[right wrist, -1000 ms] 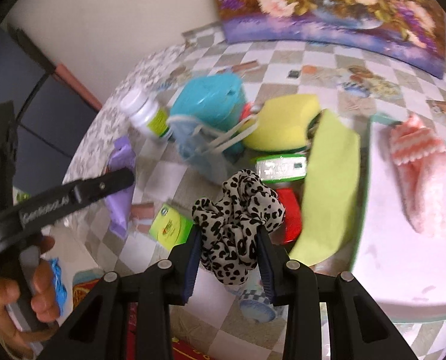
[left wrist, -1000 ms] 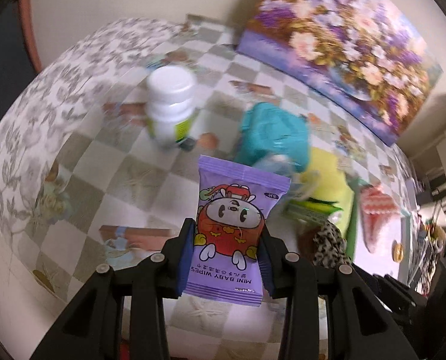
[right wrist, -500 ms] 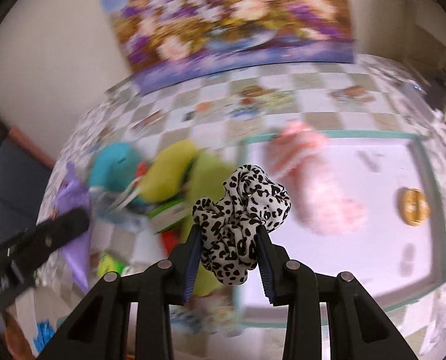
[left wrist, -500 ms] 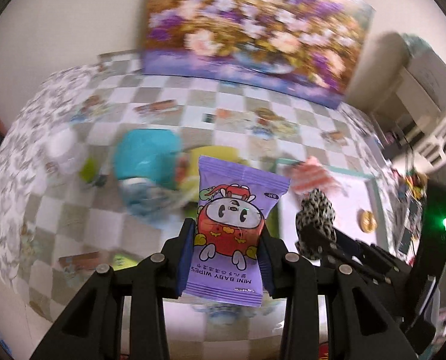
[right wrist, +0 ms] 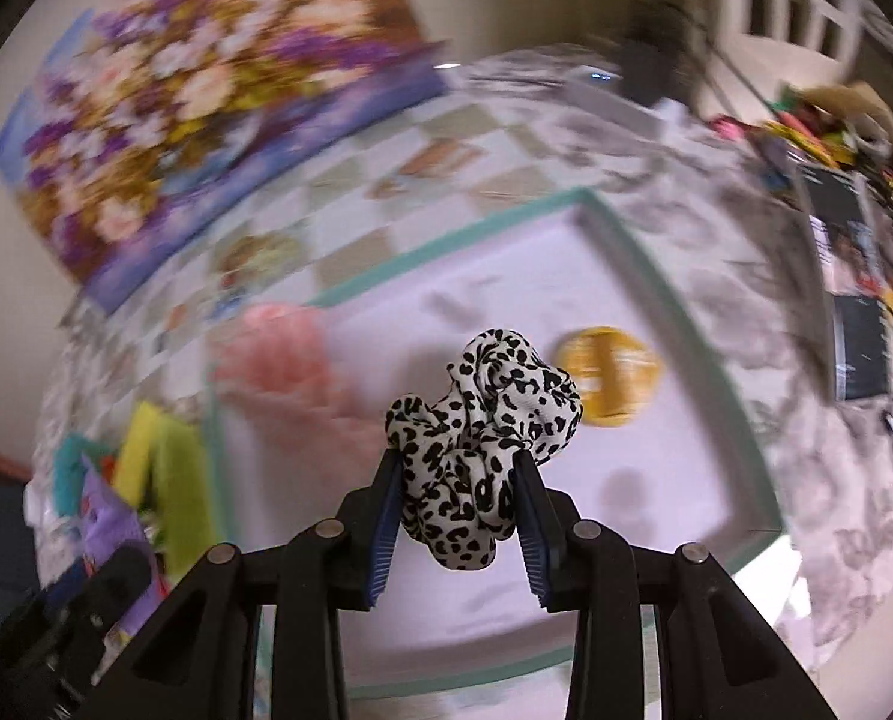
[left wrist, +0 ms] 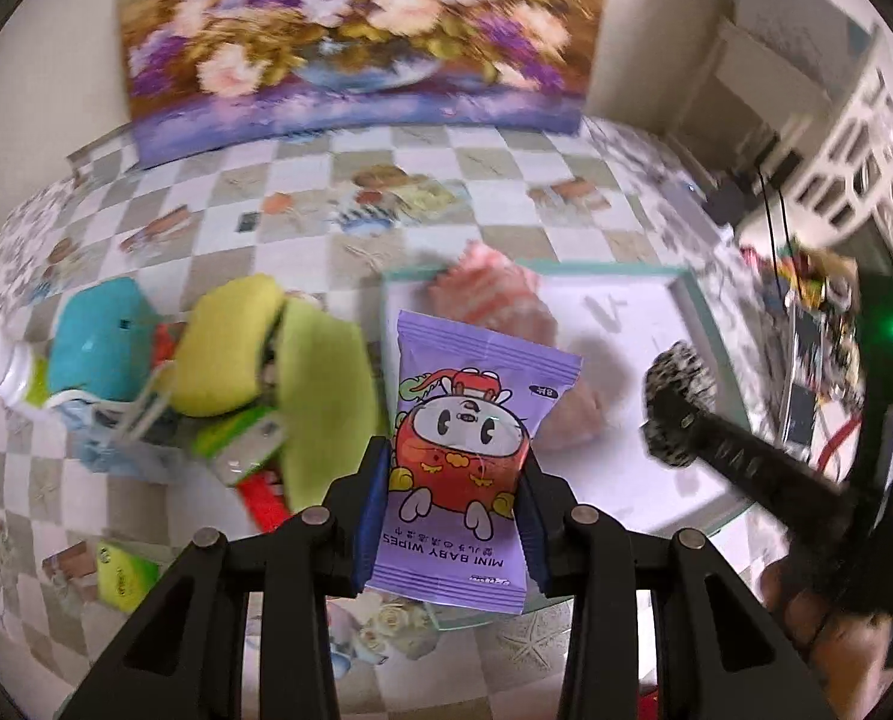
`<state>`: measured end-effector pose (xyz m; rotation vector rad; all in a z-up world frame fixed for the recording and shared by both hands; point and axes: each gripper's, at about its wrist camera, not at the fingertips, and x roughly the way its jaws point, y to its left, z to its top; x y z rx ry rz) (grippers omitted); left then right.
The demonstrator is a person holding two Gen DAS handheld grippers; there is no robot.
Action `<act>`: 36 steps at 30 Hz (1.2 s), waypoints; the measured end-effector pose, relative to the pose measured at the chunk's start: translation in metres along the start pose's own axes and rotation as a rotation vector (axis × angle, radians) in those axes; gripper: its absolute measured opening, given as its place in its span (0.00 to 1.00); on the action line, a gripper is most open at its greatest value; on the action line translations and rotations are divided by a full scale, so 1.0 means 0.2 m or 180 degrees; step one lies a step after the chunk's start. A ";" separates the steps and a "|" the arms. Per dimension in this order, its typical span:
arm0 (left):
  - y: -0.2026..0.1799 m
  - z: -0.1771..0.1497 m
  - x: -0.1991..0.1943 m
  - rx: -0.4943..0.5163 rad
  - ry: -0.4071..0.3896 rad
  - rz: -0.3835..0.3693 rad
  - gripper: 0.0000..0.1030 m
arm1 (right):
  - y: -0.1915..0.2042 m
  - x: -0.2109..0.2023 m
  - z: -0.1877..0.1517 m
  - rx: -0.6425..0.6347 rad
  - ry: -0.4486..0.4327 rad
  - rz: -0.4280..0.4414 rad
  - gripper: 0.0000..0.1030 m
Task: Organize soft objects
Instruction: 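Carry the wipes packet and scrunchie over the white tray and open both grippers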
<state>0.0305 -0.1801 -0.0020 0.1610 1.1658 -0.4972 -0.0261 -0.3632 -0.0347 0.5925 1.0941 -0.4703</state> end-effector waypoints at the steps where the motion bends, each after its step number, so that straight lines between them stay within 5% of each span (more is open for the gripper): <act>1: -0.02 -0.01 0.03 0.0021 0.0046 -0.0002 0.39 | -0.04 0.00 0.00 0.0053 -0.0002 -0.0024 0.37; 15: -0.13 -0.05 0.28 0.0084 0.0333 -0.0187 0.40 | -0.45 0.12 -0.05 0.0678 0.0181 -0.0269 0.37; 17: -0.13 -0.06 0.30 0.0064 0.0390 -0.0223 0.45 | -0.45 0.12 -0.05 0.0669 0.0169 -0.0282 0.39; 19: -0.12 -0.06 0.31 0.0014 0.0431 -0.0278 0.64 | -0.43 0.11 -0.05 0.0644 0.0140 -0.0307 0.39; 23: -0.11 -0.05 0.28 -0.0008 0.0361 -0.0267 0.67 | -0.42 0.09 -0.05 0.0632 0.0097 -0.0337 0.40; 32: -0.01 -0.04 0.26 -0.0321 0.0313 -0.0149 0.77 | -0.35 0.03 -0.05 0.0531 -0.0026 -0.0330 0.55; 36: 0.04 -0.03 0.24 -0.0471 0.0250 -0.0071 0.87 | -0.30 0.04 -0.05 0.0404 -0.0034 -0.0381 0.79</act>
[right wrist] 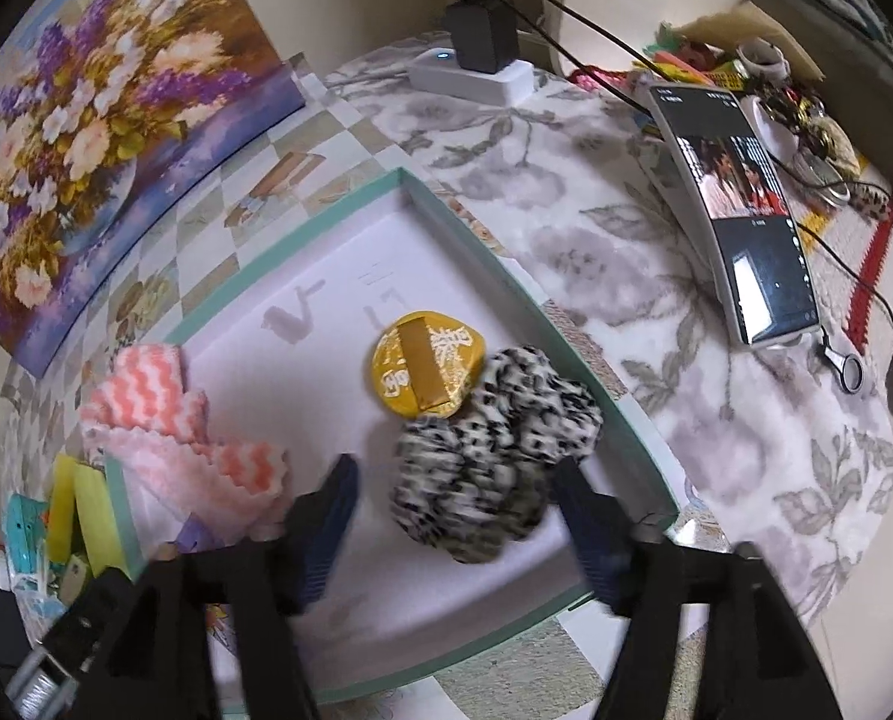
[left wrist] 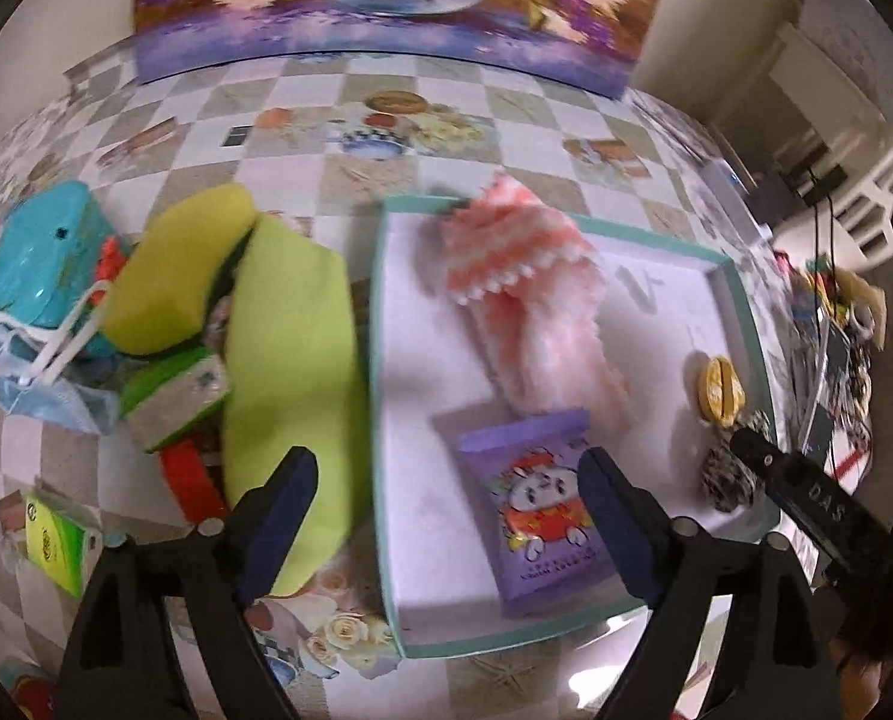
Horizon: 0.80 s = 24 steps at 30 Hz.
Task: Organize soft objects
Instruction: 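Carry the wipes packet and scrunchie over the white tray and open both grippers, then move both tools back from the tray to the pile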
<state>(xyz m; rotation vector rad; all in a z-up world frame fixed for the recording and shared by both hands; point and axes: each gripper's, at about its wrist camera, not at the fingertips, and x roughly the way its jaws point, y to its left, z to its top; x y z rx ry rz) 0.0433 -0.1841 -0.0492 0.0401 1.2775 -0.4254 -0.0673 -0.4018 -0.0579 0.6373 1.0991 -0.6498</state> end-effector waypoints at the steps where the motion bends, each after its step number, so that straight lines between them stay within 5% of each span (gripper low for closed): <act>1: 0.01 0.00 0.00 -0.0033 -0.0007 0.0002 0.87 | 0.01 0.00 0.00 -0.0039 -0.0006 -0.0001 0.80; 9: 0.07 0.01 -0.01 -0.0173 -0.0066 0.0148 0.93 | 0.09 0.01 -0.03 -0.0308 0.0000 -0.0050 0.97; 19: 0.14 0.00 -0.06 -0.0213 -0.0061 0.0271 0.93 | 0.16 -0.13 -0.05 -0.0404 -0.0277 -0.0105 0.98; 24: 0.19 0.02 -0.20 -0.0091 -0.0240 0.0363 0.93 | 0.32 -0.22 -0.11 -0.0616 -0.0345 0.0101 0.98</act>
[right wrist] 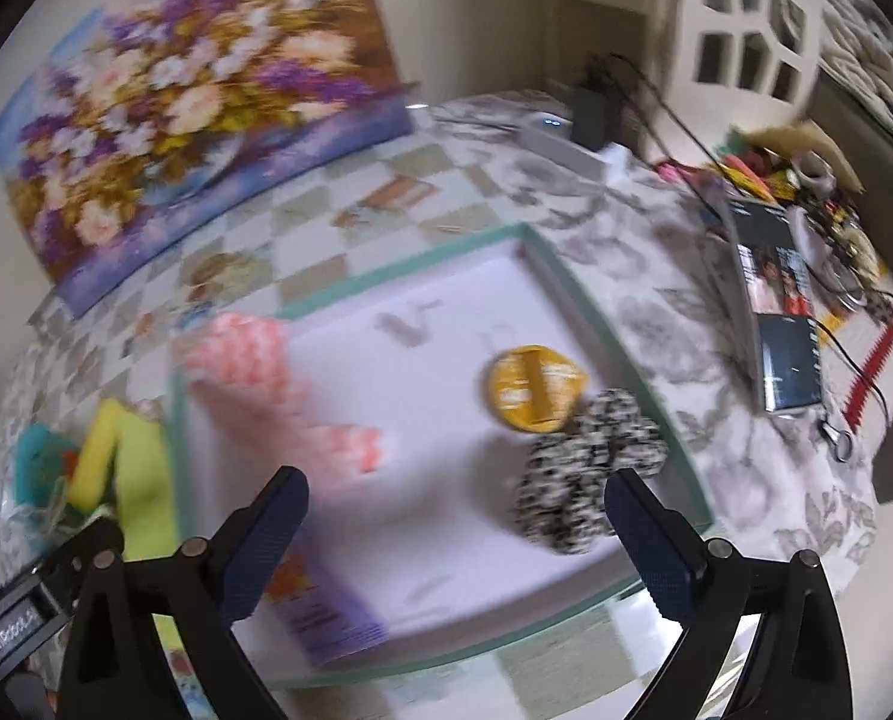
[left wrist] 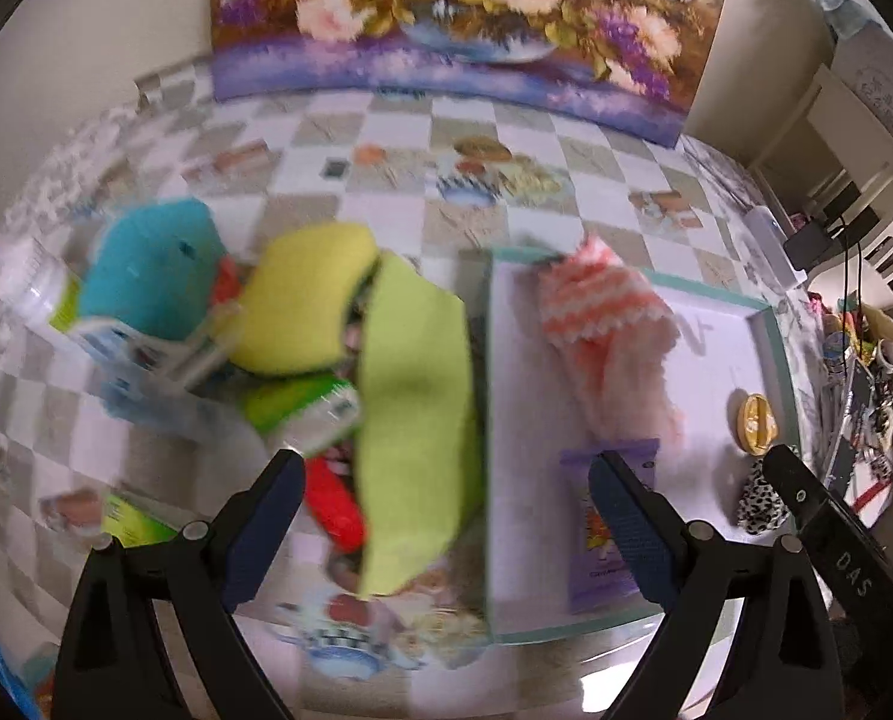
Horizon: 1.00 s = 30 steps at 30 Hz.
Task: Organize soft objects
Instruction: 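Move both tools back from the tray to the pile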
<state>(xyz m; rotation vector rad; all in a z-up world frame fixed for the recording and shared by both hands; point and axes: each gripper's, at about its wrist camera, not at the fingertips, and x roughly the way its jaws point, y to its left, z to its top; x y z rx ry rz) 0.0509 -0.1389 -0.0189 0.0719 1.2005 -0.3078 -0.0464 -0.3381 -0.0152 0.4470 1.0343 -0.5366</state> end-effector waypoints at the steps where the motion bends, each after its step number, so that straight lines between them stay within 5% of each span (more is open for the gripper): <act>1: 0.02 0.01 -0.02 0.0016 -0.0031 0.0040 0.93 | 0.03 -0.01 -0.01 -0.0033 -0.0002 0.0033 0.98; 10: 0.25 0.00 -0.14 0.0098 -0.0201 0.0521 0.93 | 0.34 -0.03 -0.11 -0.0440 0.0146 0.0354 0.98; 14: 0.37 0.00 -0.14 -0.0086 -0.0131 0.0391 0.93 | 0.47 -0.02 -0.17 -0.0615 0.0249 0.0504 0.98; 19: 0.54 -0.05 -0.12 -0.0173 -0.0067 0.0564 0.93 | 0.63 -0.03 -0.25 -0.0876 0.0264 0.0552 0.98; 30: 1.12 -0.20 0.08 -0.1202 0.0353 0.0263 0.93 | 0.89 0.01 -0.37 -0.1326 0.0419 0.0885 0.98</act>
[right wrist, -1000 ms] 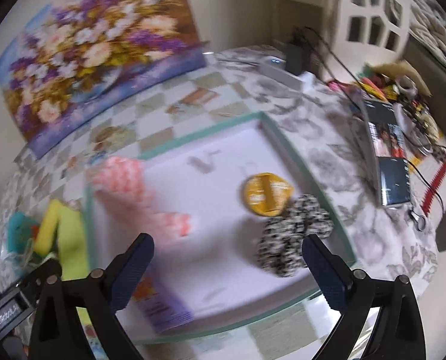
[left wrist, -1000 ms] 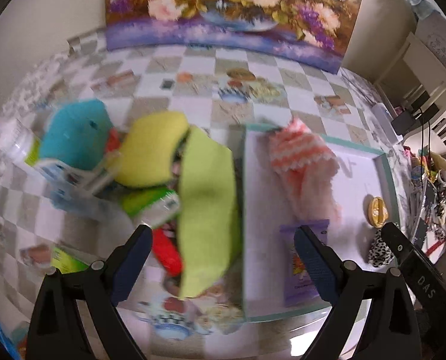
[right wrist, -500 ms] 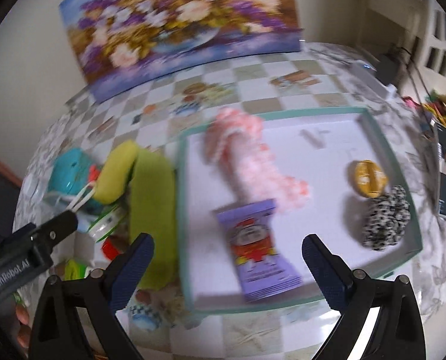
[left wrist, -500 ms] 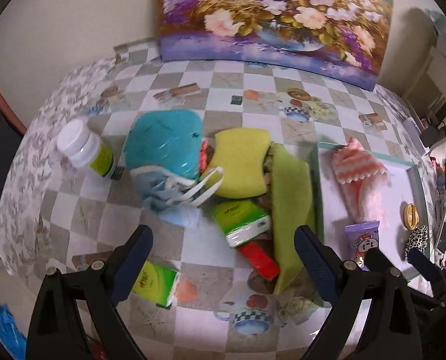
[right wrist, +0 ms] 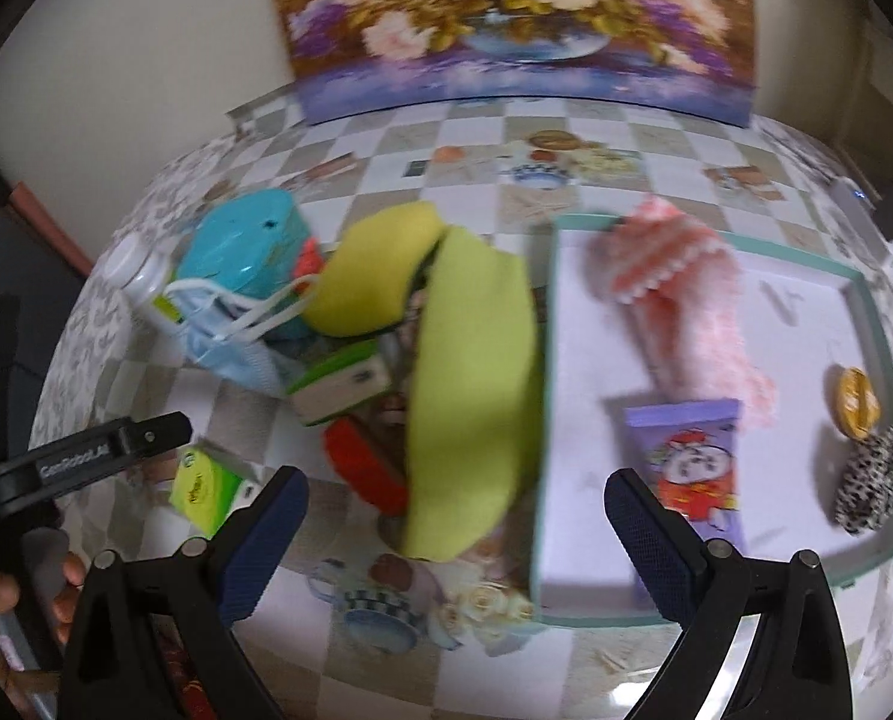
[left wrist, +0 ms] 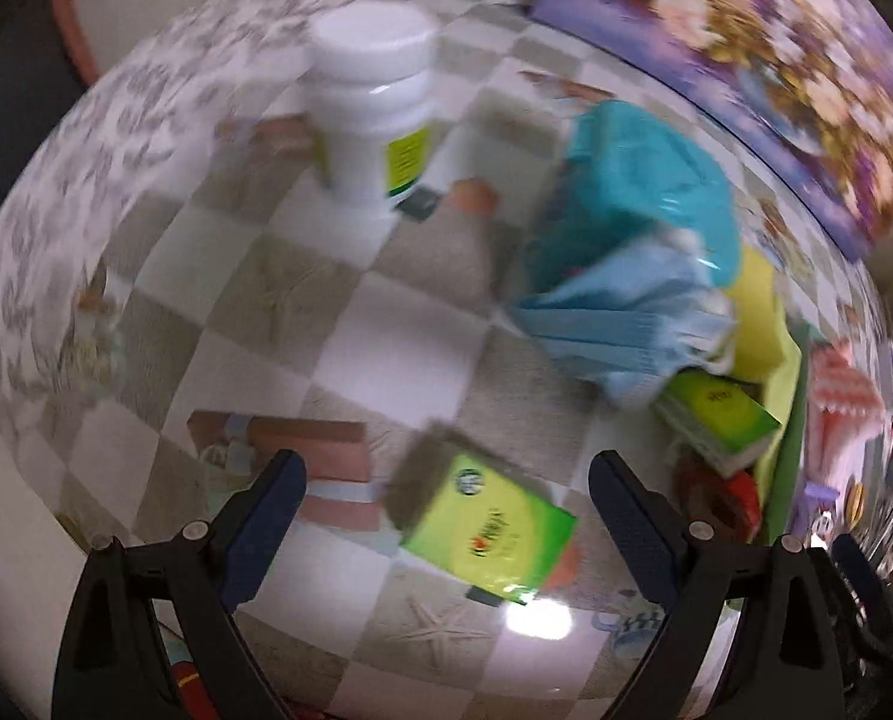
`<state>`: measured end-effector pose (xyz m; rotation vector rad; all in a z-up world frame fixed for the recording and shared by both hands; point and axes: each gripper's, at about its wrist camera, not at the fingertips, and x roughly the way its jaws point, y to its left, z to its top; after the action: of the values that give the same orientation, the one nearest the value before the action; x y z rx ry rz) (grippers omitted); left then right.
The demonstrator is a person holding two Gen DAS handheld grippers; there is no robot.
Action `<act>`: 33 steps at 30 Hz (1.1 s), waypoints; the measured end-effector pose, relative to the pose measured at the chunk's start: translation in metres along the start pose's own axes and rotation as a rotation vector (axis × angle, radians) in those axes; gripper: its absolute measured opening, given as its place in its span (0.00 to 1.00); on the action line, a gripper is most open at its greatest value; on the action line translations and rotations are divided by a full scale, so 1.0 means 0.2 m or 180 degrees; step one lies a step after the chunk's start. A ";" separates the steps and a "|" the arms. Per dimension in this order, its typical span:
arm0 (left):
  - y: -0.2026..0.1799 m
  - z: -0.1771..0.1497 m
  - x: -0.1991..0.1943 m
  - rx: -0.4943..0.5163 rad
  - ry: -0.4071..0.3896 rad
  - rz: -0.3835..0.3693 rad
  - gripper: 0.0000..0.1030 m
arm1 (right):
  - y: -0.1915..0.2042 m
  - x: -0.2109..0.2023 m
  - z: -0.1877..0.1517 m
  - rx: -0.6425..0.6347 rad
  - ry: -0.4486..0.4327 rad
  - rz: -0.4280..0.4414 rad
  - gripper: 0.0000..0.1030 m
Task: Organize soft objects
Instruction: 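Move both tools back from the tray to the pile, then grasp the green tissue packet with the left gripper while the right grasps the red tape roll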
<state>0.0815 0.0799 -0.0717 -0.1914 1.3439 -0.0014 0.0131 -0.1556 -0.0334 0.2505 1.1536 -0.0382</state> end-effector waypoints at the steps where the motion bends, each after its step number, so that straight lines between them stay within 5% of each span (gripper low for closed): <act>1: 0.01 -0.01 0.01 -0.0019 0.0012 0.0005 0.93 | 0.01 0.01 0.00 -0.0013 0.0011 0.0045 0.98; 7: -0.05 -0.03 0.03 0.0188 0.0048 -0.0037 0.93 | 0.09 0.10 0.02 -0.0095 0.0125 0.0261 0.91; 18: -0.18 -0.10 0.12 0.0454 0.0251 -0.0016 0.93 | 0.10 0.19 0.03 -0.0245 0.0272 0.0328 0.51; 24: -0.24 -0.12 0.20 0.0475 0.0391 0.0039 0.92 | 0.14 0.21 0.03 -0.0397 0.0271 0.0249 0.45; 33: -0.22 -0.16 0.32 0.0443 0.0537 0.0017 0.72 | 0.17 0.25 0.05 -0.0526 0.0270 0.0169 0.28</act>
<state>0.0707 0.0244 -0.1337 -0.0710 1.5066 -0.1085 0.0473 -0.1194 -0.0698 0.1369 1.2268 0.1152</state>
